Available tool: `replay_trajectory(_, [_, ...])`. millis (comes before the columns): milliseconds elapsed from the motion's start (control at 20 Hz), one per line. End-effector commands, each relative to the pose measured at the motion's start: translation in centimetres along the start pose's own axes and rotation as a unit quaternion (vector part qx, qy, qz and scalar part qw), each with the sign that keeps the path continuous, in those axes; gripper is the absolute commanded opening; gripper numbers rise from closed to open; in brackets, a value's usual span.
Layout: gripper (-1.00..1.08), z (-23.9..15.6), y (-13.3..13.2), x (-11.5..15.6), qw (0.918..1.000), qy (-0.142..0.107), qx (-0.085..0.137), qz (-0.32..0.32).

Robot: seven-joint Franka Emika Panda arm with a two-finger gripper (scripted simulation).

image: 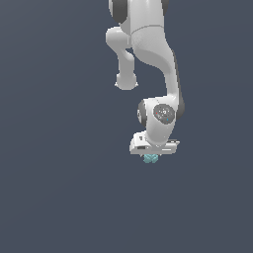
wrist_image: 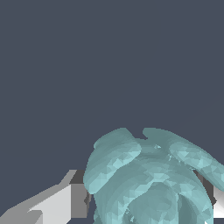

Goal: Pick up the object and move it to a goal position.

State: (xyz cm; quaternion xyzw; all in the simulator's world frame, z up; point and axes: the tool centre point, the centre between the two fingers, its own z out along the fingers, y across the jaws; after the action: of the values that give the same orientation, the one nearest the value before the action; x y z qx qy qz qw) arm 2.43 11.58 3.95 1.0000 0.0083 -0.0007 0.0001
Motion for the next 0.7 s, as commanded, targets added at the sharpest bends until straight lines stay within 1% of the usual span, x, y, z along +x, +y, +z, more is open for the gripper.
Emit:
replay_trajectory(0, [-1.00,0.05,0.00,0.06,1.0000,0.001,0.000,0.000])
replay_trajectory(650, [-1.00,-0.56,-0.17,0.14,1.0000,0.001,0.000,0.000])
